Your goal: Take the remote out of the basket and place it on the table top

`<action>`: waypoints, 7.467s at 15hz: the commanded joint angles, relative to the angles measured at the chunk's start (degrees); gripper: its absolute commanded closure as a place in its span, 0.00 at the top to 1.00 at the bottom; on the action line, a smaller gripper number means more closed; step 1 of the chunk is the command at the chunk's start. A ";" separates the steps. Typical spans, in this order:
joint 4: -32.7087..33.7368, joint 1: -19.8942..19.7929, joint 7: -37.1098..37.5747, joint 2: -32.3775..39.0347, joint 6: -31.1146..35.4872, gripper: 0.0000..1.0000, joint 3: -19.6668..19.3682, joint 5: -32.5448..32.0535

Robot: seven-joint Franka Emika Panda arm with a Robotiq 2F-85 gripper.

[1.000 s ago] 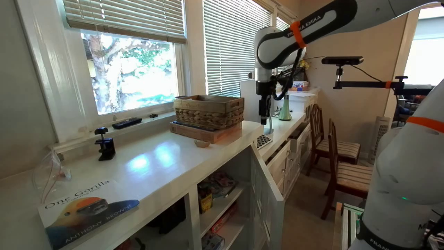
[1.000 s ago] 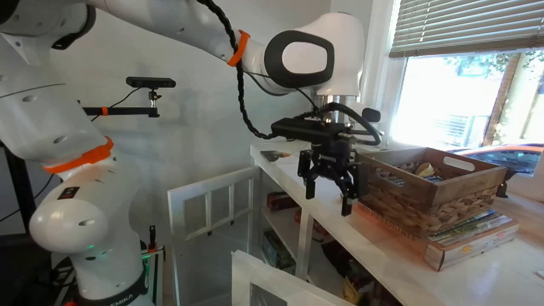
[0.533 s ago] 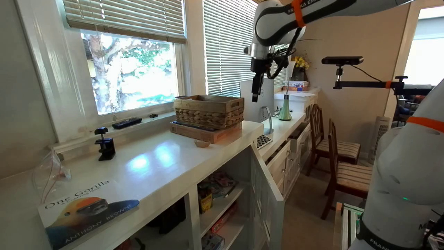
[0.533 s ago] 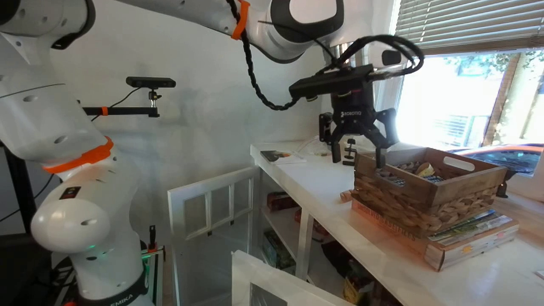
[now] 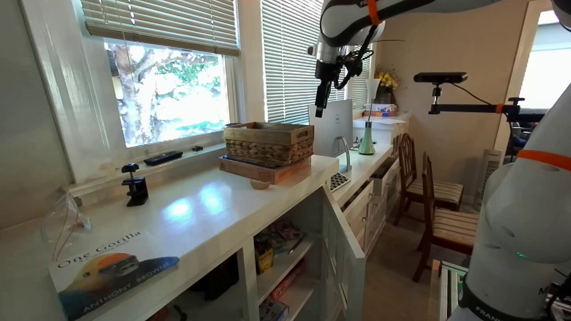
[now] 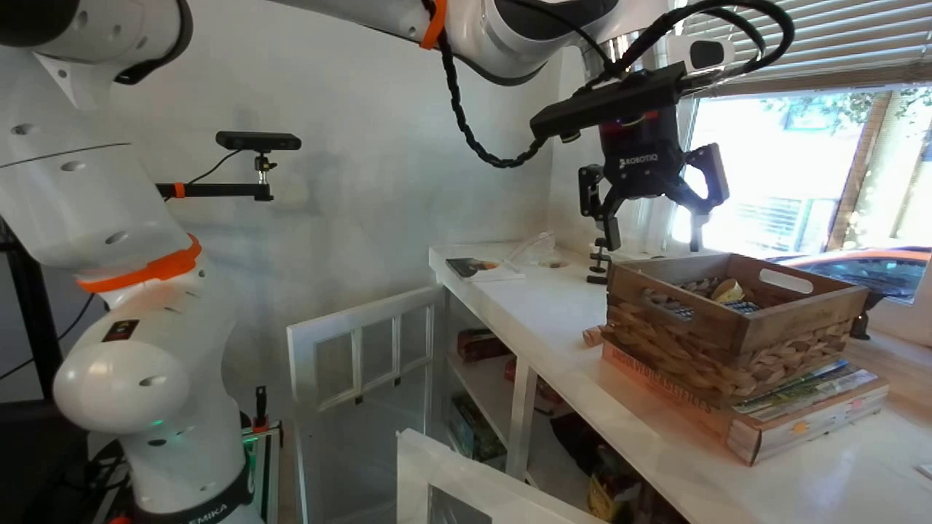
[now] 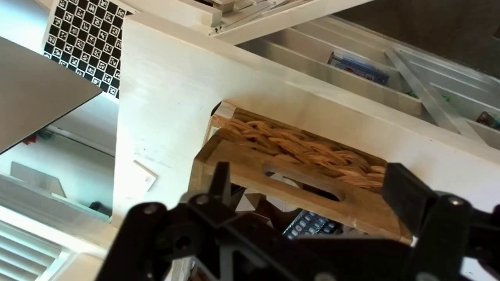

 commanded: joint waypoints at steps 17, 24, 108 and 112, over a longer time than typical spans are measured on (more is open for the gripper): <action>12.57 -0.12 1.81 15.57 4.68 1.00 1.25 10.00; 15.11 -1.36 4.61 21.23 10.16 1.00 2.47 12.36; 22.44 -5.97 18.23 36.05 20.76 1.00 9.27 24.33; 22.79 -6.02 18.39 36.63 20.98 0.59 9.46 25.24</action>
